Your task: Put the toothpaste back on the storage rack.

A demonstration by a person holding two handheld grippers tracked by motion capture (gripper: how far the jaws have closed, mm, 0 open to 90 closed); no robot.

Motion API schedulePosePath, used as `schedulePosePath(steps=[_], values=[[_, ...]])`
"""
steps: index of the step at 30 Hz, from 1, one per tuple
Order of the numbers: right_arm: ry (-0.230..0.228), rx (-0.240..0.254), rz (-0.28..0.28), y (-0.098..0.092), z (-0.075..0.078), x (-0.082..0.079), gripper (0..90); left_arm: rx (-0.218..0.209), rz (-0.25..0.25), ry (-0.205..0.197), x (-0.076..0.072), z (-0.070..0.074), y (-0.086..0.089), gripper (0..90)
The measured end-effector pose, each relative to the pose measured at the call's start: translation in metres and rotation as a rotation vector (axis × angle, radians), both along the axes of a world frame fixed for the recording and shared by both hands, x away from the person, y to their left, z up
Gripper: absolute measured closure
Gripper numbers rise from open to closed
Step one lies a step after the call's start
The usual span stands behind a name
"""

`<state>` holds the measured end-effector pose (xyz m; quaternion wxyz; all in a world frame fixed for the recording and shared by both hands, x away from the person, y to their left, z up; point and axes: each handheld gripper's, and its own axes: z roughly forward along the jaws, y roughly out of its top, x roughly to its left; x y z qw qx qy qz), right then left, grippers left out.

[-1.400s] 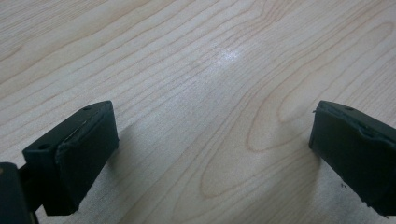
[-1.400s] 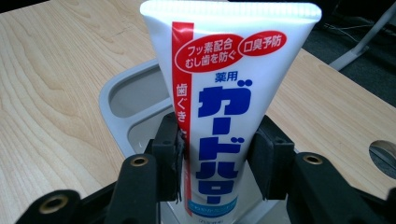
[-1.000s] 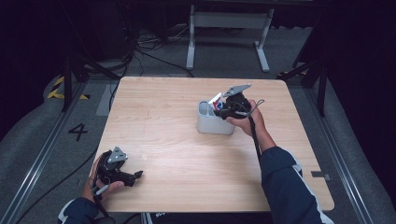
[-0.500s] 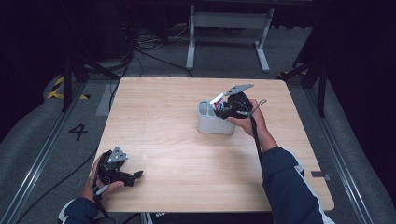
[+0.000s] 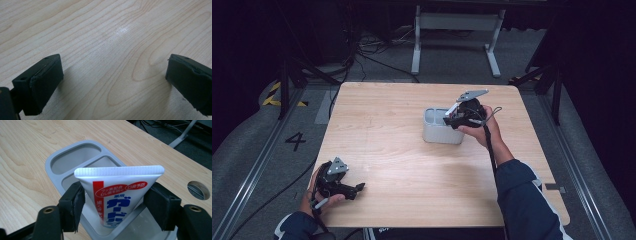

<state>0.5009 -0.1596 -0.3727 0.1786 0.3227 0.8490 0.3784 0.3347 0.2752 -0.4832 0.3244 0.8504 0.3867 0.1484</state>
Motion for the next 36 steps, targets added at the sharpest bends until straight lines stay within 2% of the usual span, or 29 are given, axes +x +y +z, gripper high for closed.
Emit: schedulePosePath(steps=[6,9,15,23,31,36], values=[[-0.007,0.017,-0.013,-0.003,0.002,-0.006,27.9,0.000,0.000,0.000,0.000,0.000,0.000,1.7],[-0.012,0.004,-0.013,-0.003,0.003,-0.009,27.8,0.000,0.000,0.000,0.000,0.000,0.000,1.7],[-0.028,0.011,0.005,-0.007,0.010,-0.017,28.1,0.000,0.001,0.000,0.000,0.000,0.000,1.7],[-0.055,-0.024,0.033,-0.012,0.013,-0.032,27.2,0.001,0.000,0.000,0.000,0.000,0.000,1.7],[-0.072,-0.031,0.041,-0.023,0.016,-0.047,27.2,-0.001,0.002,-0.001,0.000,0.000,0.000,1.7],[-0.099,-0.035,0.045,-0.031,0.018,-0.060,27.6,0.000,0.001,-0.001,0.000,0.000,0.000,1.7]])
